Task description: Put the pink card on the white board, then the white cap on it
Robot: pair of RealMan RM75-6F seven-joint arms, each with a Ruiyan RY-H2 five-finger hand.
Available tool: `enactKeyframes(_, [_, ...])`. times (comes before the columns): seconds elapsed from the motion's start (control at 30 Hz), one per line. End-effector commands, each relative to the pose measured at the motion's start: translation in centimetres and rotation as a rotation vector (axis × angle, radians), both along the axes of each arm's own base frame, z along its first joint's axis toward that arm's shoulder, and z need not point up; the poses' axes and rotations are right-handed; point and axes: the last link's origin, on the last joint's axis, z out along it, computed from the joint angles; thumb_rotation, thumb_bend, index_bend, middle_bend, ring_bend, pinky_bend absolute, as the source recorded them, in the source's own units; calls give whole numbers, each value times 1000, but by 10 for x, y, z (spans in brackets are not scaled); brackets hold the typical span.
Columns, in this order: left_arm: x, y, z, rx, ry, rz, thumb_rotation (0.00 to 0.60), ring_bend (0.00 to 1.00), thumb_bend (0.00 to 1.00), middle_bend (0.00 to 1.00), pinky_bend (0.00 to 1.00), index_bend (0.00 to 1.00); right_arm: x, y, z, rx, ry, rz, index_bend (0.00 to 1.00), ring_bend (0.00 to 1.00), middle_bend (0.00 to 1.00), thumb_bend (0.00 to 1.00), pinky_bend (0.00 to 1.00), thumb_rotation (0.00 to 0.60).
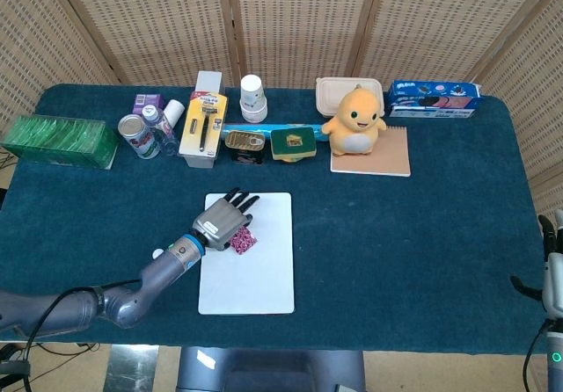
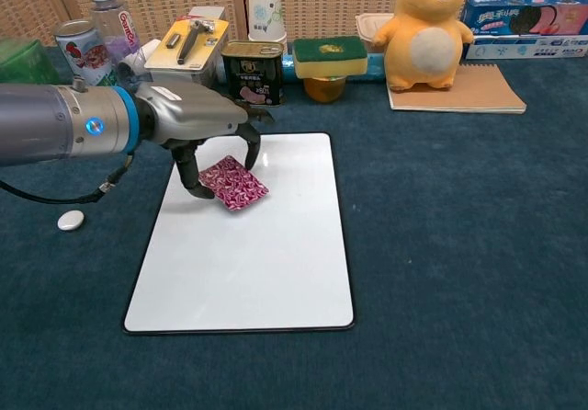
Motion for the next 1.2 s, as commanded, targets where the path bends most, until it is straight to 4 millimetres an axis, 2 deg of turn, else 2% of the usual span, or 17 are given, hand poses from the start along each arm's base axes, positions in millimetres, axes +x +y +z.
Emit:
enactKeyframes(0.03, [7, -3, -8, -9, 11, -8, 600, 0, 201, 0, 9, 498, -1, 1, 2, -5, -2, -1, 56, 0, 0, 0, 0, 599])
enactKeyframes(0.07, [7, -4, -9, -9, 18, -12, 600, 0, 199, 0, 9, 461, -1, 1, 2, -4, -2, -2, 56, 0, 0, 0, 0, 599])
enactKeyframes(0.13, [8, -5, -9, -14, 15, -6, 600, 0, 184, 0, 9, 219, -1, 1, 2, -2, -4, -1, 56, 0, 0, 0, 0, 600])
enactKeyframes(0.2, [8, -6, -9, -19, 10, 0, 600, 0, 171, 0, 9, 40, 0, 1, 2, -2, -3, 1, 56, 0, 0, 0, 0, 600])
enactKeyframes(0.23, [8, -6, -8, -19, 9, 2, 600, 0, 166, 0, 9, 4, 0, 1, 2, -1, -4, 2, 56, 0, 0, 0, 0, 600])
enactKeyframes(0.4, [7, -7, 0, -14, -2, 13, 600, 0, 142, 0, 9, 0, 1, 2, 3, -2, -4, 6, 55, 0, 0, 0, 0, 599])
enactKeyframes(0.53, [-1, -8, 21, 16, -42, 36, 600, 0, 140, 0, 9, 0, 2, 3, 2, -2, -4, 8, 55, 0, 0, 0, 0, 599])
enactKeyframes(0.63, [-19, -11, 38, 36, -50, 69, 600, 0, 141, 0, 9, 0, 2, 3, 2, 1, -6, 9, 56, 0, 0, 0, 0, 599])
enactKeyframes(0.77, [-53, -19, 60, 62, -70, 136, 600, 0, 141, 0, 9, 7, 2, 3, 2, 3, -9, 8, 56, 0, 0, 0, 0, 600])
enactKeyframes(0.87, [-80, -29, 72, 74, -77, 178, 600, 0, 140, 0, 9, 62, 3, 3, 1, 8, -10, 9, 56, 0, 0, 0, 0, 600])
enactKeyframes(1.03, [-111, -48, 77, 61, -84, 216, 600, 0, 143, 0, 9, 243, 4, 3, -2, 22, -14, 10, 56, 0, 0, 0, 0, 599])
enactKeyframes(1.2, [-130, -54, 81, 74, -104, 249, 600, 0, 161, 0, 9, 326, 6, 5, -2, 26, -20, 20, 56, 0, 0, 0, 0, 600])
